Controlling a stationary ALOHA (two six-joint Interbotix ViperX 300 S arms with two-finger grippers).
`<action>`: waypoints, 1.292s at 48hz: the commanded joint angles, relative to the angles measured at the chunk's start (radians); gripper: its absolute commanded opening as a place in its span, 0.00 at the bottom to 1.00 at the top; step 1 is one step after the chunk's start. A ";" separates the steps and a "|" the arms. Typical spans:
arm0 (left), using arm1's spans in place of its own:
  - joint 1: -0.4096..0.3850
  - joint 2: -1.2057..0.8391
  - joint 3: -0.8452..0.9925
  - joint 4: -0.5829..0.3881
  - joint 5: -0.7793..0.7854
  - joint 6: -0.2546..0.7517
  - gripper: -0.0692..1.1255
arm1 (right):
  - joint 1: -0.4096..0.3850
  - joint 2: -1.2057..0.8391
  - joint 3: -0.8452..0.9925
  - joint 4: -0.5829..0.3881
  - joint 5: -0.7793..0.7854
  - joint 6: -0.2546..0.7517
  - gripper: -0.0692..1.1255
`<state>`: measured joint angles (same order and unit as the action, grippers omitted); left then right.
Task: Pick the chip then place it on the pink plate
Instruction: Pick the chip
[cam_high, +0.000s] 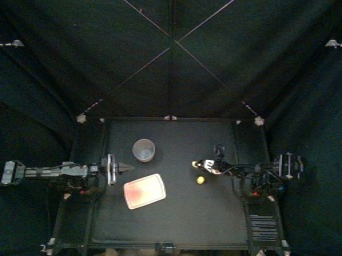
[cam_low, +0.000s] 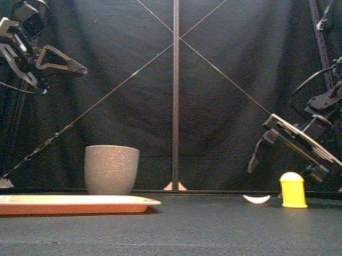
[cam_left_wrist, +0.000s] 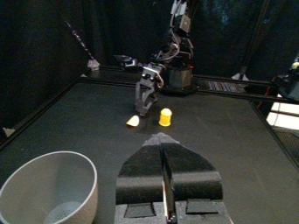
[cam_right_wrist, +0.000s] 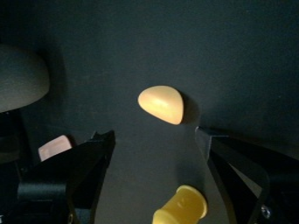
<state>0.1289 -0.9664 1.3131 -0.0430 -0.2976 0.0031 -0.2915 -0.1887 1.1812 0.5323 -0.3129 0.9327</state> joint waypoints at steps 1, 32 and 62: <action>-0.002 -0.002 -0.014 -0.003 -0.005 -0.002 0.10 | -0.014 0.023 -0.029 -0.021 -0.008 0.002 0.94; -0.003 -0.005 -0.002 -0.003 -0.002 0.000 0.10 | -0.064 0.127 -0.104 -0.095 0.000 0.005 0.92; 0.008 -0.005 0.005 0.000 -0.002 0.002 0.10 | -0.031 0.124 -0.121 -0.114 0.041 0.002 0.36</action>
<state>0.1319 -0.9725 1.3284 -0.0445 -0.2945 0.0015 -0.3329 -0.0445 1.0799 0.4264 -0.2715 0.9357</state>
